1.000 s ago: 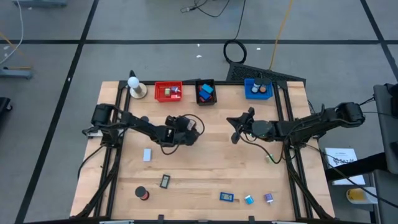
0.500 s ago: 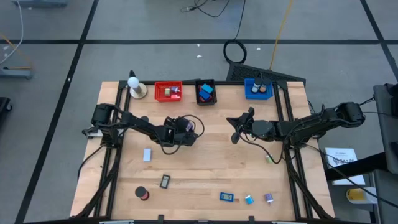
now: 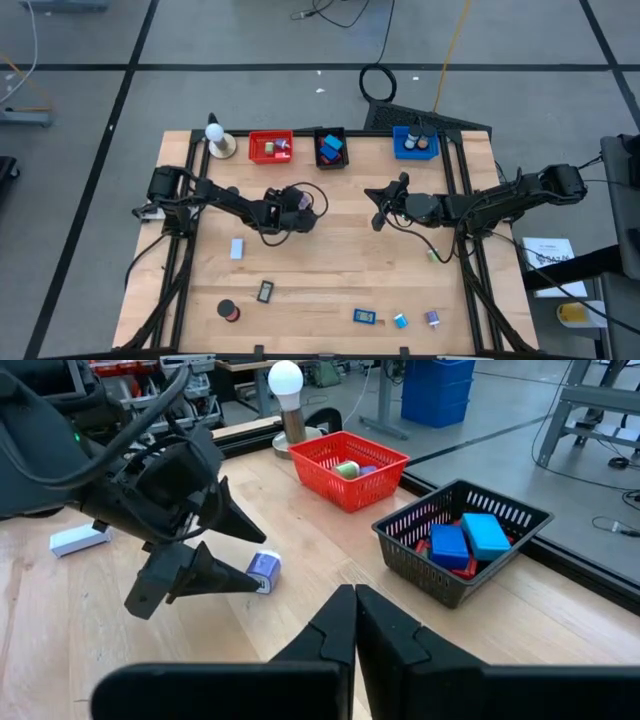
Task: Pick & Place Office items
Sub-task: Put the top purple charger adapter into the red bin
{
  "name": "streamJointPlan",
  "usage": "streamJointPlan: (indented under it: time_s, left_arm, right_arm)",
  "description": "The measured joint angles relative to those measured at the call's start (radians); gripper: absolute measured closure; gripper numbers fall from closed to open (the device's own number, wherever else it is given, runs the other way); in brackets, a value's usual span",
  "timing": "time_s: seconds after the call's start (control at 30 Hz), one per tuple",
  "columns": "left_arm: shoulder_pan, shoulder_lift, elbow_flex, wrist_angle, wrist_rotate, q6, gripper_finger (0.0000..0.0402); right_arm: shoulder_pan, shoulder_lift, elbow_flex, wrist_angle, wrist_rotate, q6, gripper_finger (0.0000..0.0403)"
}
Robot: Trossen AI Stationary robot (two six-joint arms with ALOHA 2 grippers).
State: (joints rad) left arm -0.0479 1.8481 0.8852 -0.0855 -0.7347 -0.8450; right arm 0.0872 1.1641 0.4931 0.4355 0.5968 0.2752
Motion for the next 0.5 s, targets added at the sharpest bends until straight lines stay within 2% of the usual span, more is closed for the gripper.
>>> streamJointPlan:
  time_s: [0.17,0.5]
  left_arm:
    - [0.000,0.000,0.000,-0.053,-0.022,0.002,0.0076]
    - [0.000,-0.019,0.000,-0.228,-0.052,0.039,0.0145]
  right_arm:
    - [0.000,0.000,0.000,-0.002,0.000,0.000,0.0401]
    - [0.000,0.000,0.000,-0.004,0.000,0.000,0.0401]
